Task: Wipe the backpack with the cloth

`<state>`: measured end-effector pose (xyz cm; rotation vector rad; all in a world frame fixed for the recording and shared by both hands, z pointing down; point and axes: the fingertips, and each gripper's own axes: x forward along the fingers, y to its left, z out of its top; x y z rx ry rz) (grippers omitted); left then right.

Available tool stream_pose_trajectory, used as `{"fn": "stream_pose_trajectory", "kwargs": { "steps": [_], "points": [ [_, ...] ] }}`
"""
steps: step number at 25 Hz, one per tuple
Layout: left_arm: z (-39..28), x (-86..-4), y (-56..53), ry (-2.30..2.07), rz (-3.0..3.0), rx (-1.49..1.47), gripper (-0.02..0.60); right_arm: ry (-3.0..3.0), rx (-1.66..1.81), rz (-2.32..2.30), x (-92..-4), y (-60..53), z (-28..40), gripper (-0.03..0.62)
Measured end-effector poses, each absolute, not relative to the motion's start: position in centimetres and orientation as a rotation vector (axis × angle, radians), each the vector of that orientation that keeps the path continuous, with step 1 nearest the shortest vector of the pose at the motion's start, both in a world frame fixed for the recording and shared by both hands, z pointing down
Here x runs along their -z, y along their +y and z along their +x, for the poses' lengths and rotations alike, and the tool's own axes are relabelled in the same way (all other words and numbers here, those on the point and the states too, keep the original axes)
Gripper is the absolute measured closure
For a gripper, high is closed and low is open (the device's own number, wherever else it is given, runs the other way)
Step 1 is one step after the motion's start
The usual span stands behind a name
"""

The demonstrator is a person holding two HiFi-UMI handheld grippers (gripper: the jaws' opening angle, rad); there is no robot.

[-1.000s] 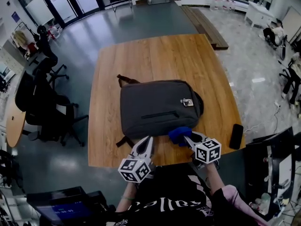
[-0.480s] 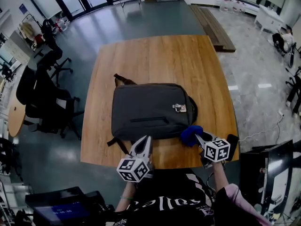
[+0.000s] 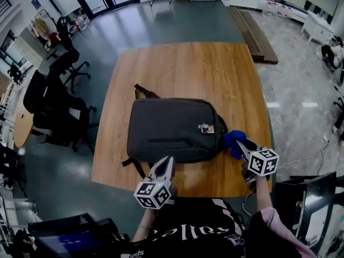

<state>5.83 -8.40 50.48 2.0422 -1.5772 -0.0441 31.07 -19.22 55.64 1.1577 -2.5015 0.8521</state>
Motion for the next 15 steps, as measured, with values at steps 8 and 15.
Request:
{"fn": "stream_pose_trajectory", "kwargs": {
  "steps": [8, 15],
  "points": [
    [4.7, -50.8, -7.8, -1.632, 1.986, 0.046, 0.583, -2.502, -0.537, 1.06, -54.8, -32.7, 28.1, 0.528],
    [3.7, -50.8, -7.3, -1.689, 1.939, 0.054, 0.583, -2.42, -0.414, 0.868, -58.0, -35.8, 24.3, 0.528]
  ]
}}
